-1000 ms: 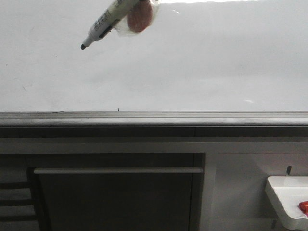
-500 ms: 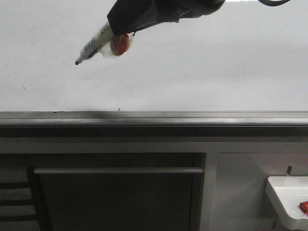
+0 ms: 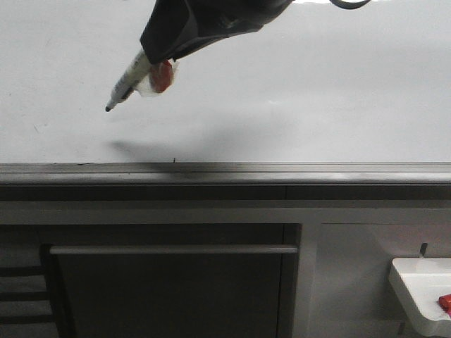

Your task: Write number 0 on whiteboard

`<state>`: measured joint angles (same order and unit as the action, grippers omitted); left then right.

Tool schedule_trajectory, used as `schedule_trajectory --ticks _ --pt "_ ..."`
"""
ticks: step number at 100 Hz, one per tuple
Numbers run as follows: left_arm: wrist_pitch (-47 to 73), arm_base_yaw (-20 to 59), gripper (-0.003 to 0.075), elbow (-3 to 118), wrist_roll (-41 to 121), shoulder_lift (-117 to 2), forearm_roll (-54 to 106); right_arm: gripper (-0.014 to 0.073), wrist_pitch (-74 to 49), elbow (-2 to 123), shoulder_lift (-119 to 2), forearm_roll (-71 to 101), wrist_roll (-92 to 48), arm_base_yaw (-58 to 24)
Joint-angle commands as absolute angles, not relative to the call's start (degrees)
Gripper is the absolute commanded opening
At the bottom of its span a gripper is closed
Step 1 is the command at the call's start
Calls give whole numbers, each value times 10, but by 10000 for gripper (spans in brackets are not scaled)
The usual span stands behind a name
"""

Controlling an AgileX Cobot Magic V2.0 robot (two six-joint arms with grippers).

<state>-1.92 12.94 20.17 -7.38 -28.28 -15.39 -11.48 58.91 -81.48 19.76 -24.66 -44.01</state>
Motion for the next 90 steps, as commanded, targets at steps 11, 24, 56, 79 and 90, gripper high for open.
schedule_trajectory --ticks 11,24,56,79,90 --pt "-64 128 -20 218 -81 -289 -147 -67 -91 623 -810 188 -251 -426" --pt "-64 128 -20 218 -81 -289 -147 -67 -91 625 -819 188 -251 -426" --pt "-64 128 -20 218 -81 -289 -147 -67 -96 664 -851 177 -251 -426" --pt "-64 128 -20 218 -81 -289 -147 -67 -87 683 -859 172 -251 -426" --pt "-64 128 -20 218 -81 -289 -147 -67 -86 695 -859 171 -251 -419"
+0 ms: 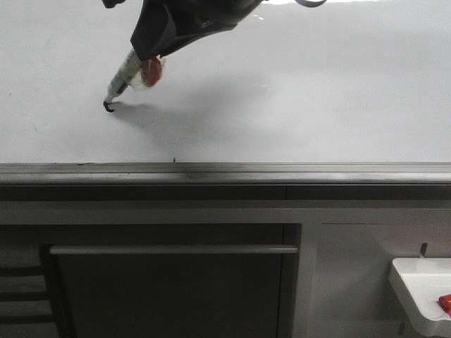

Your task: Write number 0 on whiteboard

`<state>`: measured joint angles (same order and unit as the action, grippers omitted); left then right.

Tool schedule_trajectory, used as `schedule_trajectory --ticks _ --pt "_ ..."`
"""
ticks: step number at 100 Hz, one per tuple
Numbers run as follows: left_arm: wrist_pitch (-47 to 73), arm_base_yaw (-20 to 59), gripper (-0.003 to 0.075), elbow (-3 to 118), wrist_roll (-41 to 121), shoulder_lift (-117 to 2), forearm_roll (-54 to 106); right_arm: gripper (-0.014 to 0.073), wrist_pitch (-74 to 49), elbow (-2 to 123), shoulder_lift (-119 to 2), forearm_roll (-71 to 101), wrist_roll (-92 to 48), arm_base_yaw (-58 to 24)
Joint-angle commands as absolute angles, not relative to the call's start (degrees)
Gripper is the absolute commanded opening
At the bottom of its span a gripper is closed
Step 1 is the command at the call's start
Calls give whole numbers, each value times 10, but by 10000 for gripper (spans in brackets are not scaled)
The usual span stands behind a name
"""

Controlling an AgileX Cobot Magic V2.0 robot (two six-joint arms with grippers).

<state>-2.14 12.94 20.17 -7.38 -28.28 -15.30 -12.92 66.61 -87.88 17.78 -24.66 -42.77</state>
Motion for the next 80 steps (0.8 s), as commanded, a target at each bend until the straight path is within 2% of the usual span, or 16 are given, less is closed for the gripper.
schedule_trajectory --ticks 1,57,80 --pt "-64 128 -20 218 -81 -289 -147 -67 -88 697 -859 171 -251 -419" --pt "-64 128 -20 218 -81 -289 -147 -67 -187 707 -836 171 -251 -386" --pt "-64 128 -20 218 -81 -289 -147 -67 -184 700 -856 171 -251 -387"
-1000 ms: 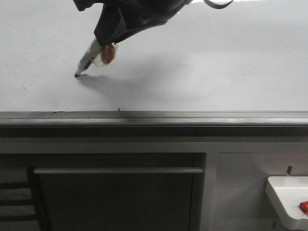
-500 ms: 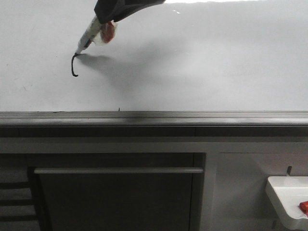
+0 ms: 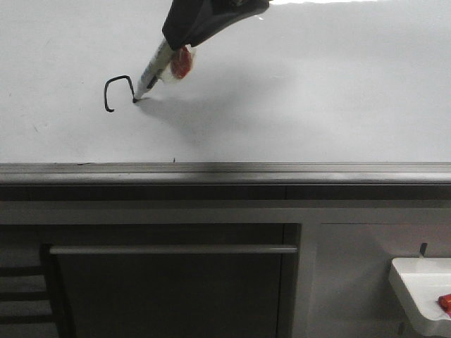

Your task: Write number 0 on whiteboard

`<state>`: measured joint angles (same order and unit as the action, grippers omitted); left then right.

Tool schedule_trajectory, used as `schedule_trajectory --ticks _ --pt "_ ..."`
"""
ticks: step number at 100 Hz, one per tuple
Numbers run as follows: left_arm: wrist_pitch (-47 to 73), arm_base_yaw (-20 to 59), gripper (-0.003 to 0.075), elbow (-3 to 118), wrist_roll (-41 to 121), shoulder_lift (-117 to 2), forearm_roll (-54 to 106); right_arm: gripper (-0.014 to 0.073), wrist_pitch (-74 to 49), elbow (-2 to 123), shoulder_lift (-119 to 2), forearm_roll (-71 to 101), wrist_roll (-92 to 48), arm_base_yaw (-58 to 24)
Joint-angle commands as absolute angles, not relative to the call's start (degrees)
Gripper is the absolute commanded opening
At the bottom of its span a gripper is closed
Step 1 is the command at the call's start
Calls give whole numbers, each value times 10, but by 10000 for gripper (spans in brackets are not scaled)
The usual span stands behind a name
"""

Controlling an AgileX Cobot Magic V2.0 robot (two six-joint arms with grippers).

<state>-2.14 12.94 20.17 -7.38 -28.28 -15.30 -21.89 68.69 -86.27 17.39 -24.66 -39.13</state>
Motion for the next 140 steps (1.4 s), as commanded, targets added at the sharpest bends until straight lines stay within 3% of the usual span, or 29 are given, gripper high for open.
schedule_trajectory --ticks 1,100,140 --pt "-64 128 -20 218 -81 -289 -147 -67 -181 700 -857 171 -251 -387" --pt "-64 128 -20 218 -81 -289 -147 -67 -133 723 -883 171 -251 -411" --pt "-65 169 -20 218 -81 -289 -172 -67 -317 723 -813 166 -268 -416"
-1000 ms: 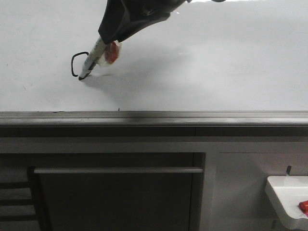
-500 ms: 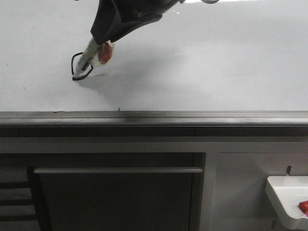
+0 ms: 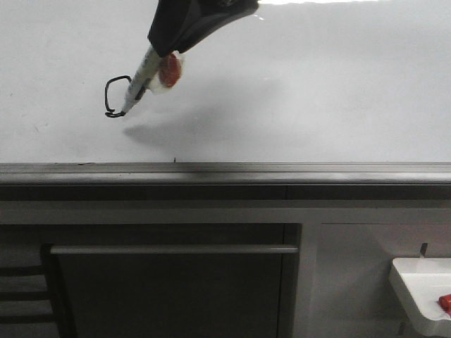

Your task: Write number 0 on whiteboard

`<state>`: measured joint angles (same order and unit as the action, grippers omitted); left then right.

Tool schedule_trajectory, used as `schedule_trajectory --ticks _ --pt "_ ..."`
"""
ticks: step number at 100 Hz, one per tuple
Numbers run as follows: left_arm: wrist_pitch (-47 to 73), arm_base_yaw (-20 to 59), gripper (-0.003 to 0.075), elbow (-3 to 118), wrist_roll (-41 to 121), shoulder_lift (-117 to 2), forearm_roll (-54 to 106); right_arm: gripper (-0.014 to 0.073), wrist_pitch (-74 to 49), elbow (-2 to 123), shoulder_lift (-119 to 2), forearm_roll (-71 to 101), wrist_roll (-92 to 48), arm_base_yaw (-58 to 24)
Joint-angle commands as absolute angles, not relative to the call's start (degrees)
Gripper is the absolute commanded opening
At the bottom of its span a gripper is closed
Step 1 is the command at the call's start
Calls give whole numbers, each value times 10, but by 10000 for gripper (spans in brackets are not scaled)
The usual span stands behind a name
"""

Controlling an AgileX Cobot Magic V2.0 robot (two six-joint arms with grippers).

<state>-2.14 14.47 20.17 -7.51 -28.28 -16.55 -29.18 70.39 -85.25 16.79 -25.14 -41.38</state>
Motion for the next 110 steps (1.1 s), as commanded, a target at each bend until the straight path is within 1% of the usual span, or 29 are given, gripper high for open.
schedule_trajectory --ticks 1,13,20,27,39,46,52,65,74,86,99,104,110 --pt "-65 175 -20 218 -81 -289 -172 -67 -325 723 -812 166 -268 -417" --pt "-60 236 -18 218 -81 -289 -205 -67 -358 723 -803 166 -271 -422" --pt "-66 278 20 218 -81 -296 -249 -67 -366 723 -803 166 -271 -422" --pt "-71 322 111 218 -81 -310 -303 -67 -369 723 -803 166 -271 -422" --pt "-70 384 341 218 -81 -363 -362 -67 -365 723 -803 166 -272 -431" --pt "-72 401 412 218 -81 -408 -372 -67 -365 723 -803 166 -272 -442" --pt "-87 403 408 218 -81 -447 -374 -67 -362 723 -803 166 -272 -455" --pt "-169 385 405 224 -80 -530 -374 -67 -356 723 -800 166 -272 -480" --pt "-182 371 405 240 -80 -576 -371 -67 -356 723 -797 166 -272 -485" --pt "-205 361 405 249 -80 -615 -371 -67 -352 723 -788 166 -272 -485" --pt "-229 361 405 249 -79 -633 -371 -67 -350 723 -780 166 -272 -485" --pt "-232 361 382 250 -79 -634 -371 -67 -351 723 -780 166 -272 -485" --pt "-233 361 307 250 -79 -634 -371 -67 -353 723 -780 166 -272 -485"
